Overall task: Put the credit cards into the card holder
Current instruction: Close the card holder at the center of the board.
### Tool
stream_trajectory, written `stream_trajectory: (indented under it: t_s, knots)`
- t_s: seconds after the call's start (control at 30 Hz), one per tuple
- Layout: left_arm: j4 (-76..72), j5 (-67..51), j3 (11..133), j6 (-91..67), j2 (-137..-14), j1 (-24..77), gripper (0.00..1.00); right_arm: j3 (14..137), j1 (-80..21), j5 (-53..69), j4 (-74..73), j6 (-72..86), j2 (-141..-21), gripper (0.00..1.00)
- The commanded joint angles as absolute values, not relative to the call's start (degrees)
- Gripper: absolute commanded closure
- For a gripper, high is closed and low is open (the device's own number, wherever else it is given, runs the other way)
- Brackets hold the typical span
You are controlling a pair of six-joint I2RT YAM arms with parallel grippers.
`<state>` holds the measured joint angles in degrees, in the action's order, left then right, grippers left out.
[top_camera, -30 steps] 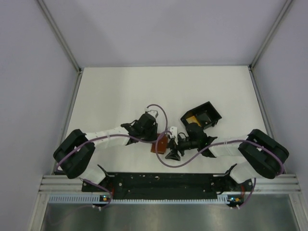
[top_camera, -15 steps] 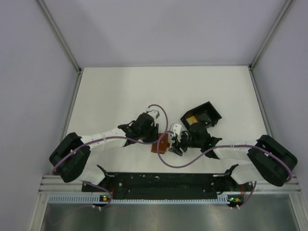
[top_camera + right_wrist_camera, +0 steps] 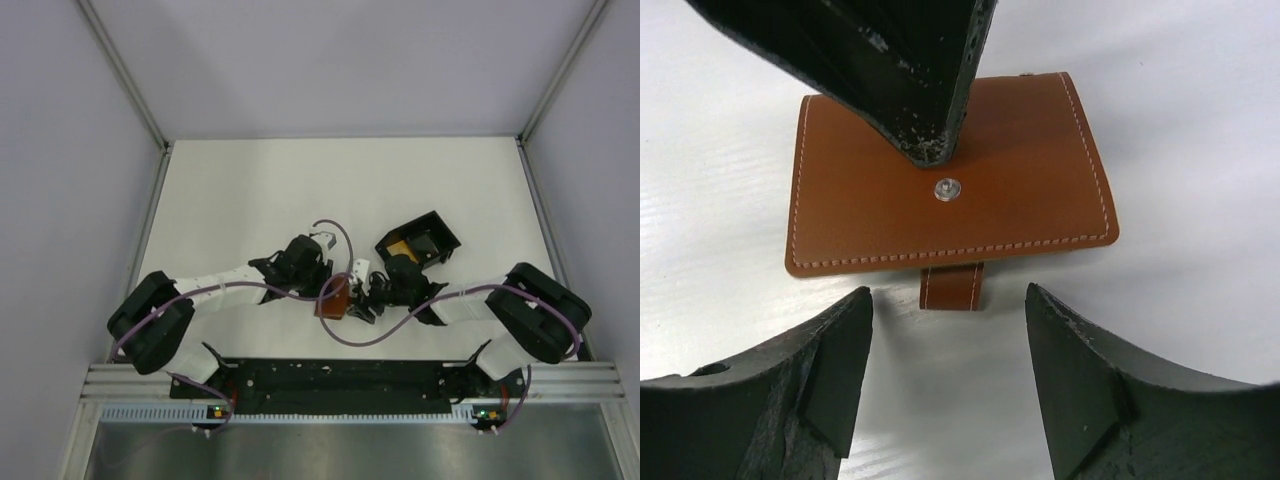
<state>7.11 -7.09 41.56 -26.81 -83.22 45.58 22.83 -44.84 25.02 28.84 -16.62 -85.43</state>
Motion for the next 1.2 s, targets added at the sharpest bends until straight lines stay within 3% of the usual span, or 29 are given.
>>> stream_trajectory:
  t_s: [0.0, 0.2, 0.33, 0.47, 0.73, 1.17]
  knots:
    - [4.6, -7.7, 41.4, -26.9, -84.5, 45.4, 0.72, 25.3, -44.6, 25.4, 34.9, -15.1, -88.2, 0.38]
    - [4.3, -7.9, 41.4, -27.1, -85.8, 45.5, 0.72, 24.9, -44.6, 26.0, 39.2, -12.8, -90.0, 0.45]
    - [4.2, -7.5, 41.0, -27.6, -86.0, 45.5, 0.73, 23.8, -44.6, 26.4, 41.6, -12.1, -90.0, 0.67]
    - [4.3, -5.5, 40.9, -28.3, -85.0, 45.4, 0.74, 23.0, -44.7, 26.5, 41.7, -11.3, -89.1, 0.80]
    - [6.0, 2.2, 41.5, -32.7, -86.0, 45.4, 0.74, 14.5, -44.7, 25.9, 55.4, -8.9, -83.8, 0.88]
    - [6.4, 1.8, 43.2, -33.0, -90.5, 45.4, 0.74, 5.8, -44.9, 26.7, 85.7, -5.0, -88.8, 0.98]
